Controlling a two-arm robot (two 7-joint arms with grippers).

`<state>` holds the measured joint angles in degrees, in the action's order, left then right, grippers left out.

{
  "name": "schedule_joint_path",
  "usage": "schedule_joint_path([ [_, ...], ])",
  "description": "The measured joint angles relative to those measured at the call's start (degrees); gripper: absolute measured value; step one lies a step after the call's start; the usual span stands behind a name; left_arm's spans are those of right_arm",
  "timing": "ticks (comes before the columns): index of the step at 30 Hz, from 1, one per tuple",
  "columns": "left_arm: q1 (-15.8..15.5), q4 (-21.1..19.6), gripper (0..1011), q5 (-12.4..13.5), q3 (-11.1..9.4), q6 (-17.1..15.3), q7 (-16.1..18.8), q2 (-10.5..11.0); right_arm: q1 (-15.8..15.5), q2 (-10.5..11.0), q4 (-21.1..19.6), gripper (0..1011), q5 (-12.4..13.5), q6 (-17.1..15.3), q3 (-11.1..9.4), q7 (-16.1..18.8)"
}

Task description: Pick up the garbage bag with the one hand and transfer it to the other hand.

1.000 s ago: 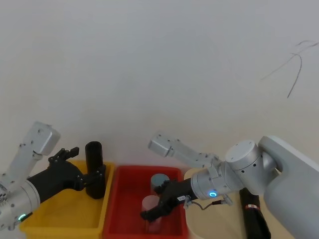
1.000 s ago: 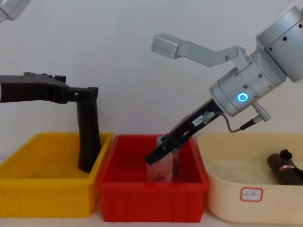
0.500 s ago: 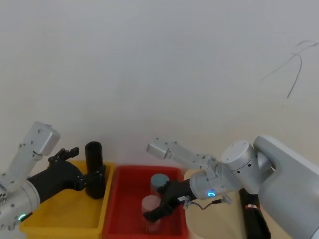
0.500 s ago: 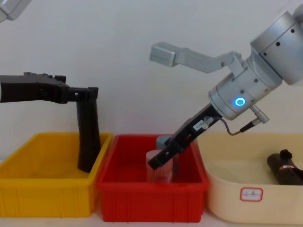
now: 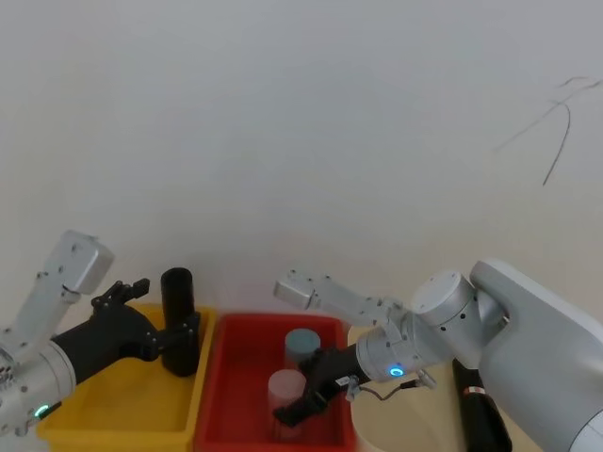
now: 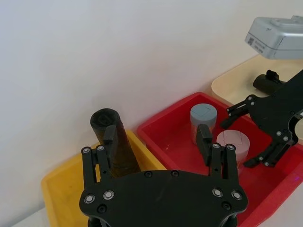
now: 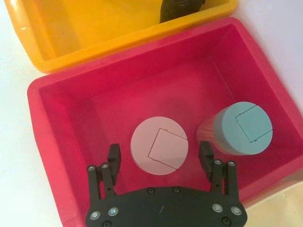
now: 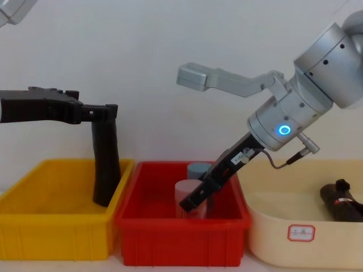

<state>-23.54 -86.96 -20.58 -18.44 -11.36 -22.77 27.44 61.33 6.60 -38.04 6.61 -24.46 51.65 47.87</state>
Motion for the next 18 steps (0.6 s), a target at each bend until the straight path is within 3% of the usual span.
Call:
schedule_joint_path([
  [18,0.0,0.0,1000,0.0,0.0,0.0,0.0,0.0,0.37,-1.27,2.61,999,-0.82,1.06,-0.24,0.74],
])
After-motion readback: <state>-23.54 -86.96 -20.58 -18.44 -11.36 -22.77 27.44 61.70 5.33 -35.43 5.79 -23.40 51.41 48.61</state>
